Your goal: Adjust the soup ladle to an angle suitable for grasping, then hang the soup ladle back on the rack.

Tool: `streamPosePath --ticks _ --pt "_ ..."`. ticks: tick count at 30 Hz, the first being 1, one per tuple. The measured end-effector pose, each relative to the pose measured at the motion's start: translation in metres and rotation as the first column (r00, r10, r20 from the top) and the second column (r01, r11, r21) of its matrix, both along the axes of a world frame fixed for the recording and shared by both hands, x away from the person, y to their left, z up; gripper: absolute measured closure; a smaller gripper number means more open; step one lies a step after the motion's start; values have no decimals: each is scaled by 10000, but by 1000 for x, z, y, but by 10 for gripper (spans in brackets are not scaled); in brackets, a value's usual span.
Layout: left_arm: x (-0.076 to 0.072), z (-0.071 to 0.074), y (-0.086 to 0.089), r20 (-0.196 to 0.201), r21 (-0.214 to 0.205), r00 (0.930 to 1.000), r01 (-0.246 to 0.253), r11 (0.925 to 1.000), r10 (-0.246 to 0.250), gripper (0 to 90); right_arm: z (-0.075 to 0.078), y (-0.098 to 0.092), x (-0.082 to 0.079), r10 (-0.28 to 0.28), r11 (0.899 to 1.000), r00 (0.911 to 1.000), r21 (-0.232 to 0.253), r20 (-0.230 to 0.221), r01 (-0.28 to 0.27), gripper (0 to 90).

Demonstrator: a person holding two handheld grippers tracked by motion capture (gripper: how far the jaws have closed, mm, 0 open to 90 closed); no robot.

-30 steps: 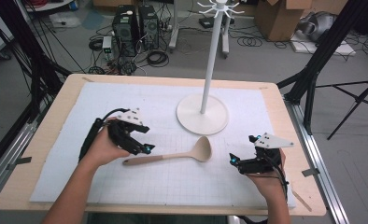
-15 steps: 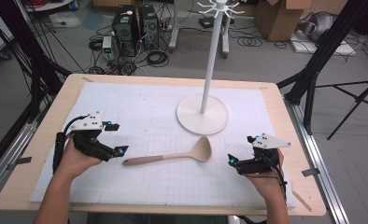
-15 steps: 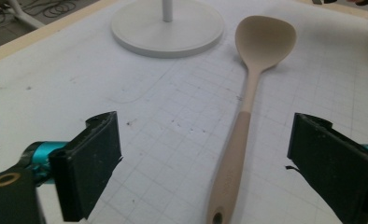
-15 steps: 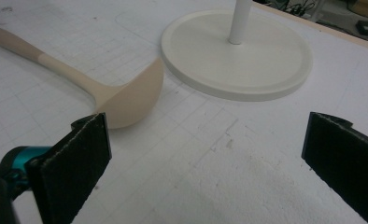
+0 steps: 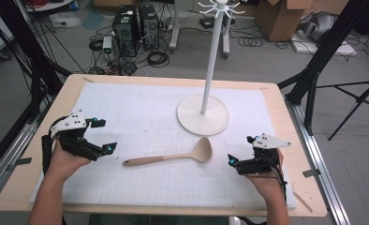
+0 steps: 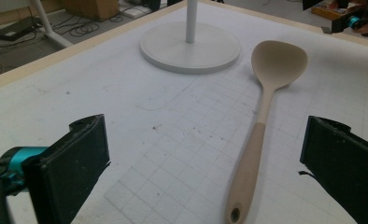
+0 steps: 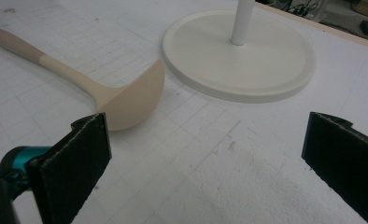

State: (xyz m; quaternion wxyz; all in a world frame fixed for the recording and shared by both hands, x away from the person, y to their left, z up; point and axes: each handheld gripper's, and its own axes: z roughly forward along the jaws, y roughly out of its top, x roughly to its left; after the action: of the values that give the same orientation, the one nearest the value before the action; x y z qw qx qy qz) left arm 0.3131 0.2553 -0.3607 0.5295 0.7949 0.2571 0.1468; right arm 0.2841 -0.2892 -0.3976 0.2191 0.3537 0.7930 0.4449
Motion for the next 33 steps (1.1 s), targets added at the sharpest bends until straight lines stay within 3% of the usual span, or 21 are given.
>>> streamPosePath --ticks 4,9,21,33 --pt "0 -1 1 16 136 9999 -107 9999 106 16 0 -1 0 -29 10000 10000 88 -17 29 1" --pt "0 -1 1 -11 63 10000 20 10000 -20 16 0 0 1 -25 10000 10000 64 -36 26 1" --pt "4 -6 10 -169 -19 9997 -190 9998 190 16 0 -2 0 -46 9999 10000 149 -72 47 1" --pt "-1 -9 26 -331 8 9978 -568 9984 568 17 11 7 2 287 9994 9992 190 293 -293 1"
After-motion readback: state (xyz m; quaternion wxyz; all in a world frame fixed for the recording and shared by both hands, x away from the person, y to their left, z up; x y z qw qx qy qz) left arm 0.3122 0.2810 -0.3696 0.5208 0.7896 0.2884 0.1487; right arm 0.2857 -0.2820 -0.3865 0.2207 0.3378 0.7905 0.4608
